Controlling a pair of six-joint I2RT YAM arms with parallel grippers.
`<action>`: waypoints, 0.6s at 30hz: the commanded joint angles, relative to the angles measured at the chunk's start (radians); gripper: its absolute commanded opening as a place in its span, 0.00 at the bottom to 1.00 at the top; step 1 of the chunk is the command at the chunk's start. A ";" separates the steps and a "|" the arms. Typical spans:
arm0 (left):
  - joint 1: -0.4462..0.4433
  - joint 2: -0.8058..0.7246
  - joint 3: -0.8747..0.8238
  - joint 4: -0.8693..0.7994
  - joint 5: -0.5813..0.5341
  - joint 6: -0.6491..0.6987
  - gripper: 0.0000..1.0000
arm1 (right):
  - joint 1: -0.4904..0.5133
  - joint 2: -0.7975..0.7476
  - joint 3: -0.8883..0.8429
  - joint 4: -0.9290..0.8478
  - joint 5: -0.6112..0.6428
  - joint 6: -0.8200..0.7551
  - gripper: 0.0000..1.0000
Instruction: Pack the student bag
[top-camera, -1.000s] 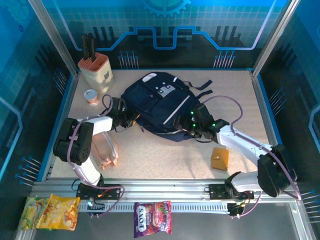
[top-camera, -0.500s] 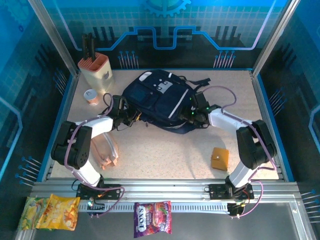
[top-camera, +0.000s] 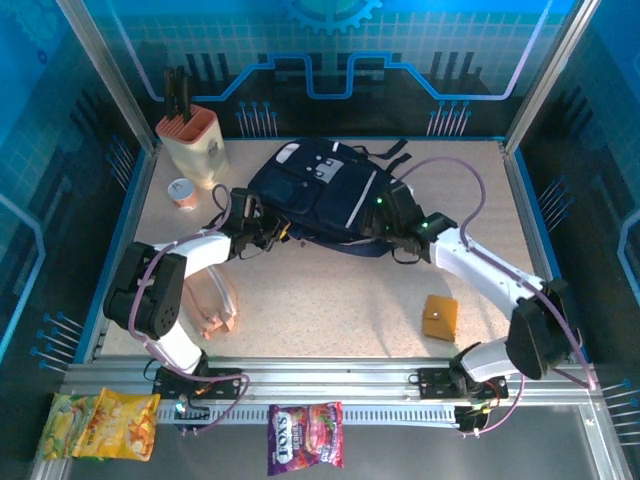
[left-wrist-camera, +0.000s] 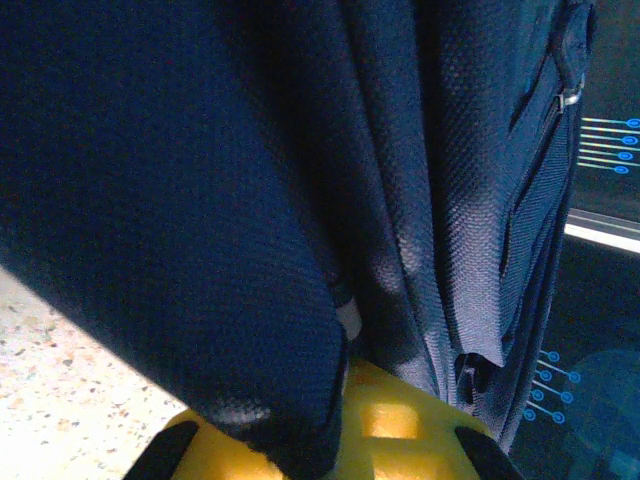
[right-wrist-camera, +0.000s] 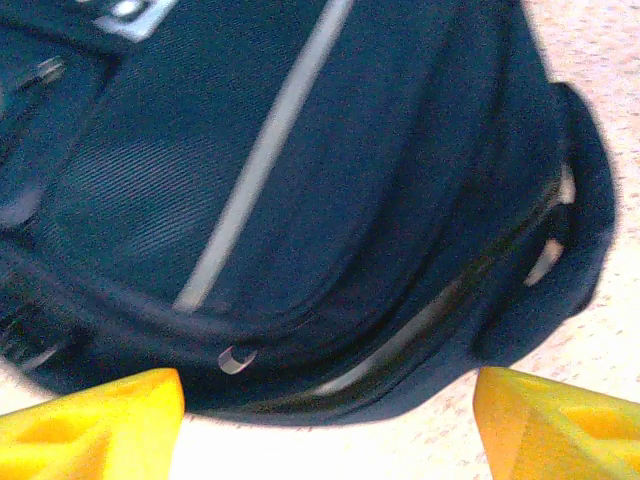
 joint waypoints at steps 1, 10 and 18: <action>-0.024 -0.009 0.048 0.057 0.099 -0.014 0.00 | 0.139 0.021 -0.008 -0.025 0.102 0.012 0.76; -0.035 -0.029 0.052 0.045 0.104 -0.028 0.00 | 0.309 0.298 0.100 0.236 -0.056 -0.048 0.54; -0.035 -0.051 0.058 0.024 0.107 -0.024 0.00 | 0.262 0.471 0.217 0.281 -0.036 -0.031 0.38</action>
